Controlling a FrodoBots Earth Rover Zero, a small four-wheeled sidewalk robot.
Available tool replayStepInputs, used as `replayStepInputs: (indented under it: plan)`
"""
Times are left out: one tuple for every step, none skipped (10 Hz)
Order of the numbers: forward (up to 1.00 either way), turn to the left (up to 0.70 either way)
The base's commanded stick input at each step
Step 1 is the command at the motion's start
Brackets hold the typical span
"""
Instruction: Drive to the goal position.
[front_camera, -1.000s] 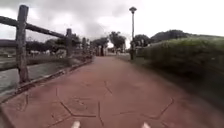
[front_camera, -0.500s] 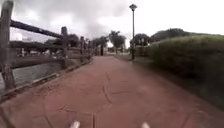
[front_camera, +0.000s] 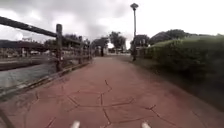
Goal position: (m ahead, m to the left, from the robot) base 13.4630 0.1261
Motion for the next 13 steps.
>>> replayStepInputs:
  plan:
    - [0.70, 0.00]
    - [0.70, 0.00]
    - [0.70, 0.00]
    - [0.70, 0.00]
    - [0.70, 0.00]
    - [0.70, 0.00]
    - [0.70, 0.00]
    - [0.70, 0.00]
    - [0.70, 0.00]
    - [0.70, 0.00]
    - [0.70, 0.00]
    - [0.70, 0.00]
    - [0.70, 0.00]
